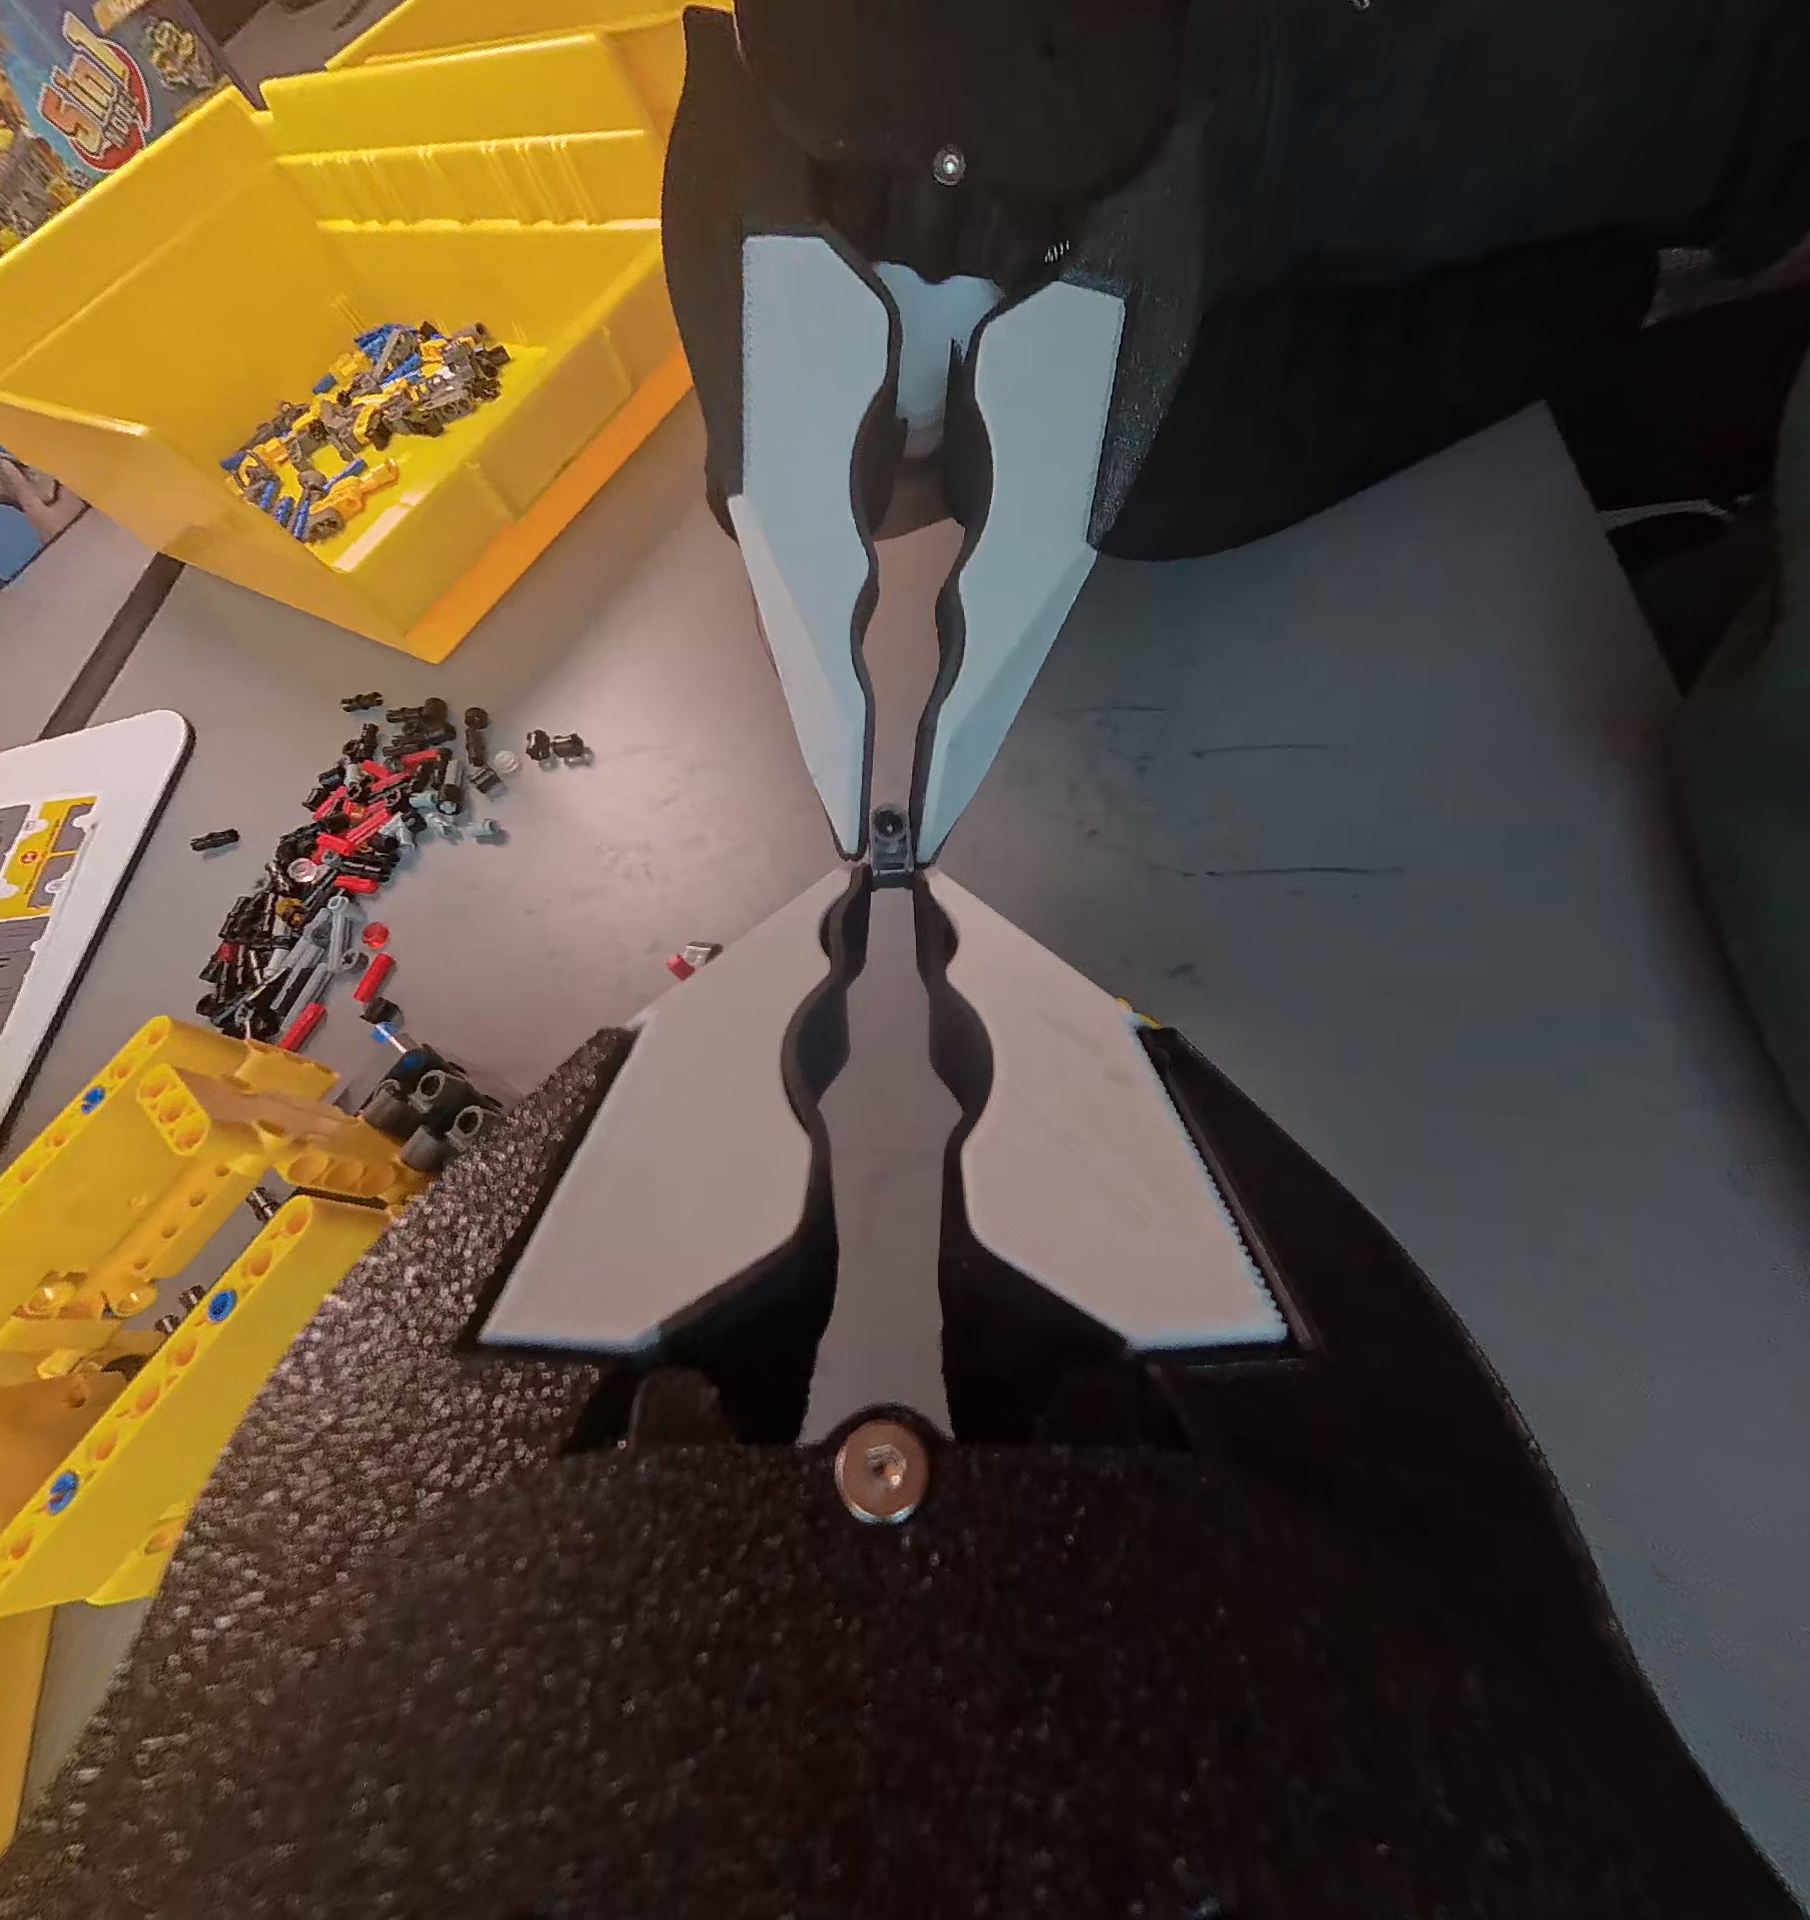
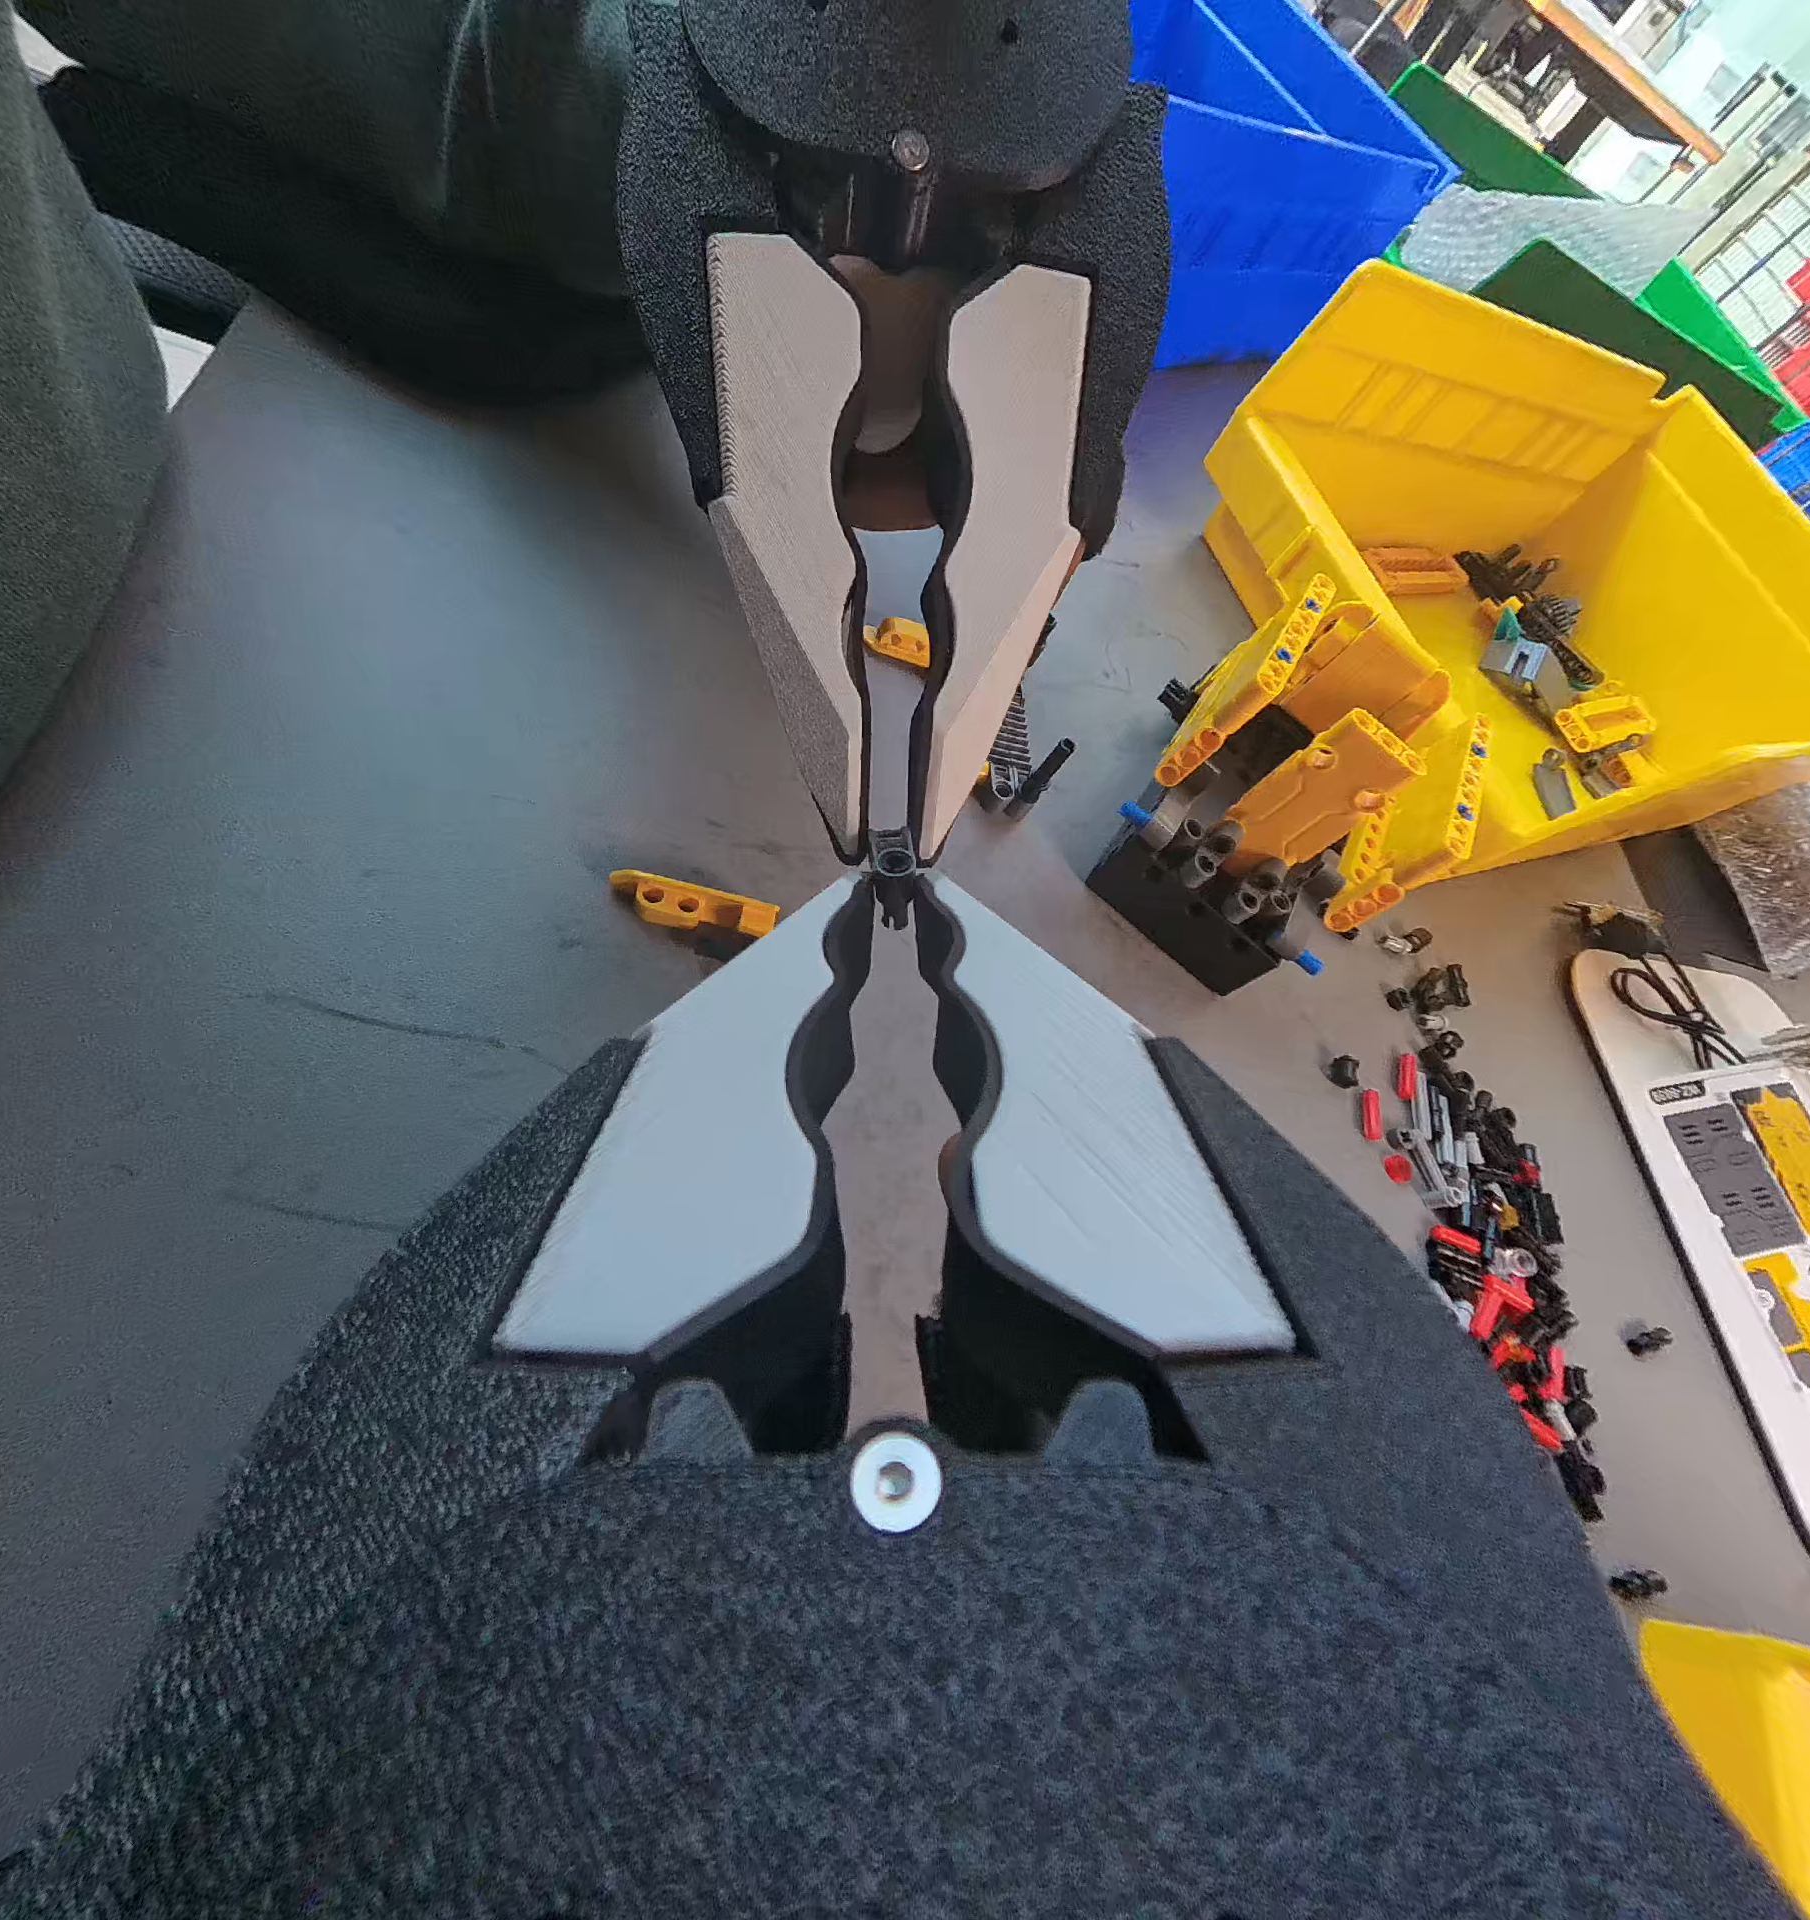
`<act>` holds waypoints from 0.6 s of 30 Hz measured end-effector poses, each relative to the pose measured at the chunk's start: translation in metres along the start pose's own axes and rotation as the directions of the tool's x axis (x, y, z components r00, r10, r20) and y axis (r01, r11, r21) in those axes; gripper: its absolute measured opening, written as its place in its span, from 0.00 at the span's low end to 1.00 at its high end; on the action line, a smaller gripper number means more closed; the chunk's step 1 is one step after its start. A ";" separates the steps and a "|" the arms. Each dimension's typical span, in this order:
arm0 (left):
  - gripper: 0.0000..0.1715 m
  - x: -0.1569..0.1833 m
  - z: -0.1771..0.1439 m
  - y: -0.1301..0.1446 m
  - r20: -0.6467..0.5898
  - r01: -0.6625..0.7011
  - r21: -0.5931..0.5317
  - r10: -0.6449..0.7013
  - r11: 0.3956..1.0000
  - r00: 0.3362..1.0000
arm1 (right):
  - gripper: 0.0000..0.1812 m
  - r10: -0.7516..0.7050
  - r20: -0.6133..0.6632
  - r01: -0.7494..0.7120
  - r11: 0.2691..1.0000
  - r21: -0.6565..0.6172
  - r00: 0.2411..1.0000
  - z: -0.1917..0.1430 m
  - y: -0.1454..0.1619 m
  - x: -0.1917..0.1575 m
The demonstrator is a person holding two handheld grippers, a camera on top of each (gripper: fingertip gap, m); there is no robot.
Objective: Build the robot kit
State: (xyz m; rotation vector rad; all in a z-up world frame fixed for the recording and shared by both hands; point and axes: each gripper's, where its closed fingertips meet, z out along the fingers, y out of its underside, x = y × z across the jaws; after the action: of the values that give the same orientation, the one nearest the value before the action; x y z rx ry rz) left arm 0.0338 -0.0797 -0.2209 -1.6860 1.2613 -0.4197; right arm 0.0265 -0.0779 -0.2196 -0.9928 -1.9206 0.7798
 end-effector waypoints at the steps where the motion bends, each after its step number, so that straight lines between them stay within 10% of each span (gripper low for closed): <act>1: 0.04 -0.001 0.000 0.000 0.003 0.014 0.004 -0.014 1.000 1.000 | 0.04 -0.007 -0.008 0.007 1.000 -0.002 1.000 0.000 0.000 0.001; 11: 0.08 -0.014 -0.008 -0.013 -0.158 0.427 0.126 -0.407 0.896 0.900 | 0.03 -0.127 -0.159 0.135 0.990 0.043 0.979 -0.005 -0.011 0.017; 18: 0.05 -0.013 -0.008 -0.015 -0.135 0.371 0.141 -0.353 0.918 0.926 | 0.03 -0.156 -0.163 0.163 0.986 0.030 0.974 -0.004 -0.009 0.015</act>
State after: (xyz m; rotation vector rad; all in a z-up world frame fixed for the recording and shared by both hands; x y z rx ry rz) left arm 0.0307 -0.0721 -0.2007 -1.7743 0.9545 -0.8252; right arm 0.0215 -0.0687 -0.2044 -0.8367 -1.8120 0.6272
